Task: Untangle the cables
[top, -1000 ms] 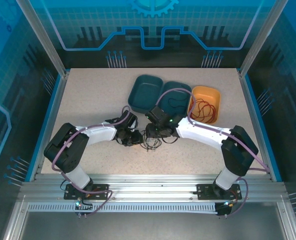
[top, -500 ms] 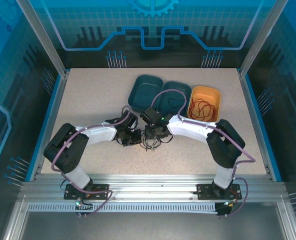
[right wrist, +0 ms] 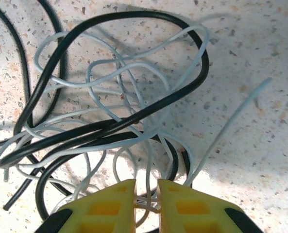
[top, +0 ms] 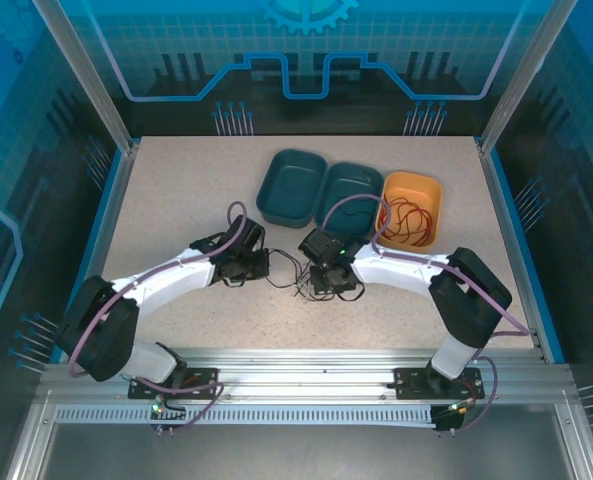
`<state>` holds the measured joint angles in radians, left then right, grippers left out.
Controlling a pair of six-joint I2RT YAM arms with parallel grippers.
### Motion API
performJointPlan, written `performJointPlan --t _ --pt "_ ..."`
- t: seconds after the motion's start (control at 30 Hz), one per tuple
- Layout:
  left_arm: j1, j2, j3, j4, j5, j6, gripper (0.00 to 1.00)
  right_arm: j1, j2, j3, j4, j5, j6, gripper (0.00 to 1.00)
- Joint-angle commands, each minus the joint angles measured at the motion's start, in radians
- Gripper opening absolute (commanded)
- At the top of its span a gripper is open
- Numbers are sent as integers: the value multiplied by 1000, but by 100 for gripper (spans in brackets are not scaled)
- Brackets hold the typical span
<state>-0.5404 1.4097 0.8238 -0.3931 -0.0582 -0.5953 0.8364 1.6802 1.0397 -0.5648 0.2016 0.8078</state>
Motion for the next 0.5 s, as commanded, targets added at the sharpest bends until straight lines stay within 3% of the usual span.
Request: performJointPlan --t 0.0,0.3,0.47 --pt "7 -76 42 -66 -98 49 0 -9 -53 -26 -18 9 26 19" --pt "10 -227 131 -135 -270 150 0 -7 -125 -56 -15 18 22 20" --pt "10 -294 126 -108 -245 192 0 -7 -144 -57 -17 30 9 22"
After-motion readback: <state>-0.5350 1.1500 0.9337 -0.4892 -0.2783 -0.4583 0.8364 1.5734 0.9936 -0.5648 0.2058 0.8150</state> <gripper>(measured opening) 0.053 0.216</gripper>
